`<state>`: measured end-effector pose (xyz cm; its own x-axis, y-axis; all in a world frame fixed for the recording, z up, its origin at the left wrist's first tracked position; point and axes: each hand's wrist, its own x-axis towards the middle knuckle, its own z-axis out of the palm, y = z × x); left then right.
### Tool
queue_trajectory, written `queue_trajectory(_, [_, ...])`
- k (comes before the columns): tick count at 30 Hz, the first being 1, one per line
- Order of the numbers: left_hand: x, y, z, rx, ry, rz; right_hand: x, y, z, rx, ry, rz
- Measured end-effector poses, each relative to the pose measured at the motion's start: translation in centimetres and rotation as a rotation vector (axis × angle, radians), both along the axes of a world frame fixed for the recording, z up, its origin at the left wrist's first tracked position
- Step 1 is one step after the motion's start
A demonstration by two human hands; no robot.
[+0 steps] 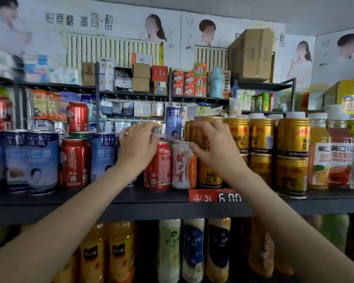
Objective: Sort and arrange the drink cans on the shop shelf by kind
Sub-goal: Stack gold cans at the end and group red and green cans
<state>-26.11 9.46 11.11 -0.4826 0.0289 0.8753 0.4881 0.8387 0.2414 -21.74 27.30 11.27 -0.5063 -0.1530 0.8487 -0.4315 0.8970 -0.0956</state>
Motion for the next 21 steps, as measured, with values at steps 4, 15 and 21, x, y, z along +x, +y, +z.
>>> queue_trajectory(4, [0.6,-2.9,-0.4,-0.038,-0.011,0.024,-1.6,-3.5,-1.4,0.101,-0.087,-0.025])
queue_trajectory(15, [0.2,-8.5,-2.5,-0.096,-0.046,0.174,-3.0,-8.5,-2.0,0.134,-0.049,-0.253])
queue_trajectory(21, [0.3,-10.1,-2.4,-0.084,-0.014,0.194,-3.2,-8.5,-1.4,0.07,-0.125,-0.056])
